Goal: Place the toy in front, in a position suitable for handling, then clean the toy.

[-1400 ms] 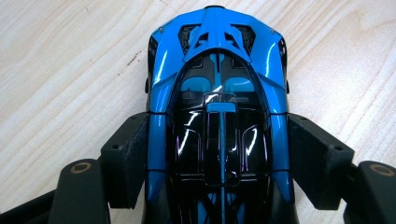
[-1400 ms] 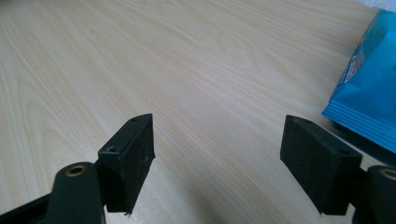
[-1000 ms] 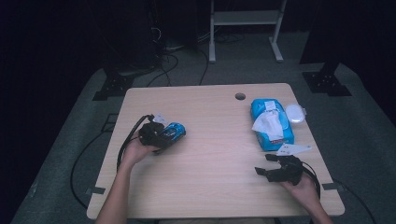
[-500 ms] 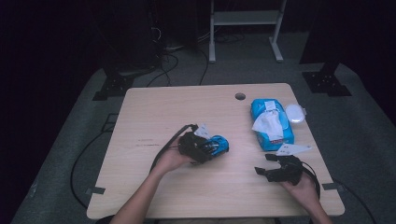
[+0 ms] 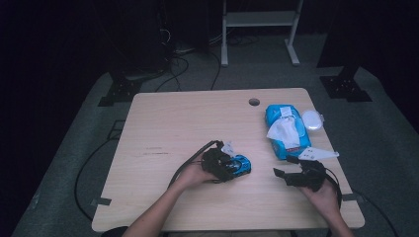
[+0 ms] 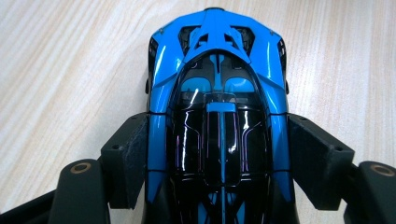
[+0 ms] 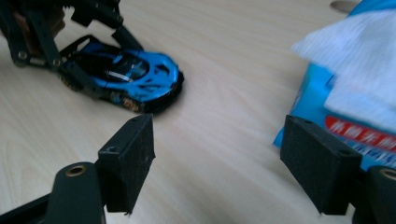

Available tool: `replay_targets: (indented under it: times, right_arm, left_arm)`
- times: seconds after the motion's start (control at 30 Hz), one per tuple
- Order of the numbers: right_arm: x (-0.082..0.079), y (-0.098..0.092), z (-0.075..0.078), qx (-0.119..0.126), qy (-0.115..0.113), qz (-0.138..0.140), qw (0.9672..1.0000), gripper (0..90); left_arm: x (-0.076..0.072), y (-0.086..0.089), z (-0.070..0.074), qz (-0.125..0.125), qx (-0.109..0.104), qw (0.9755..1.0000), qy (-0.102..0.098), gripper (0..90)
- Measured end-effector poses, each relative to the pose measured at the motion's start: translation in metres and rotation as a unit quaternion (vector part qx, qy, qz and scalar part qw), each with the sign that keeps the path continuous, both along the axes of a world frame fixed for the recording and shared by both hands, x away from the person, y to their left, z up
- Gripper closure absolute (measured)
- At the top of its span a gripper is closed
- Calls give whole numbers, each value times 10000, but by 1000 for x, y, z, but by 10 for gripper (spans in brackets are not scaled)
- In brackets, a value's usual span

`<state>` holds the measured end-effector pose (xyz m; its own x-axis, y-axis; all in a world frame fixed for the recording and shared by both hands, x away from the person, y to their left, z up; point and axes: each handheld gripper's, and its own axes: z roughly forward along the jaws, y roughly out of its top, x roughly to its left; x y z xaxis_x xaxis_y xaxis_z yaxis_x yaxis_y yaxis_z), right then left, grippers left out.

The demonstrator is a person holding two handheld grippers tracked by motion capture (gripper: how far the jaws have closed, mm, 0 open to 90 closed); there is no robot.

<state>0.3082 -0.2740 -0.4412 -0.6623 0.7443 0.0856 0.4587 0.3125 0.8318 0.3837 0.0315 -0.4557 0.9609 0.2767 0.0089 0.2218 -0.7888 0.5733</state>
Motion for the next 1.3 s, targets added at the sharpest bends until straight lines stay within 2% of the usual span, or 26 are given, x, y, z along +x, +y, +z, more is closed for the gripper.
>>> replay_targets:
  times: [0.13,0.2,0.27,0.3,0.37,0.4,0.47,0.53,0.6,0.67,0.7,0.77,0.8,0.83,0.87,0.9,0.97,1.0,1.07,1.1,1.17,1.3]
  right_arm:
    - [9,-3,14,-110,-299,-225,9992,250]
    - [20,-5,20,-197,-424,-449,9979,259]
    - [31,-8,24,-202,-491,-608,9967,259]
    - [38,-10,27,-226,-555,-679,9959,259]
    - [52,-12,30,-242,-617,-811,9945,259]
    - [61,-13,32,-265,-633,-904,9935,259]
    - [74,-15,34,-322,-682,-1012,9920,259]
    - [88,-19,35,-358,-666,-1116,9909,259]
    - [100,-23,36,-315,-639,-1215,9900,259]
    - [103,-25,36,-277,-614,-1230,9901,259]
    - [108,-29,34,-180,-510,-1268,9905,259]
    - [109,-31,31,-89,-489,-1287,9904,259]
    - [109,-31,30,-125,-465,-1275,9907,259]
    - [109,-31,30,-125,-465,-1275,9907,259]
    - [110,-31,28,-176,-434,-1277,9907,259]
    - [112,-31,25,-177,-383,-1285,9908,259]
    - [114,-29,20,-212,-309,-1283,9910,259]
    - [116,-27,18,-245,-275,-1292,9909,261]
    - [118,-22,14,-311,-230,-1272,9911,287]
    - [119,-20,13,-388,-255,-1272,9908,295]
    - [121,-14,10,-438,-263,-1265,9906,347]
    - [123,-7,4,-710,-263,-1325,9883,484]
  left_arm:
    - [0,0,-1,-37,23,10000,-21,279]
    - [-1,-2,-3,-66,65,9999,-63,276]
    - [-1,-2,-3,-50,17,10000,-64,271]
    - [-1,-1,-4,-36,-49,10000,-21,261]
    - [-1,0,-3,-15,-120,9999,-3,179]
    - [-3,4,1,89,-282,9995,-57,173]
    - [-5,9,6,250,-400,9988,-87,113]
    - [-9,18,12,342,-626,9973,-145,105]
    - [-11,25,16,384,-605,9972,-230,94]
    - [-12,29,18,423,-578,9971,-257,87]
    - [-15,37,20,432,-585,9969,-297,86]
    - [-19,47,19,500,-702,9954,-421,86]
    - [-20,52,19,538,-795,9943,-460,86]
    - [-20,52,19,538,-795,9943,-460,86]
    - [-21,59,17,608,-1008,9919,-478,86]
    - [-22,62,15,675,-1101,9905,-484,86]
    - [-22,65,13,686,-1015,9912,-497,85]
    - [-23,67,12,724,-1013,9907,-552,84]
    - [-23,70,11,747,-1045,9905,-500,85]
    - [-24,71,11,736,-1049,9902,-547,85]
    - [-25,73,12,755,-1131,9890,-580,85]
    - [-27,75,12,757,-1132,9887,-633,85]
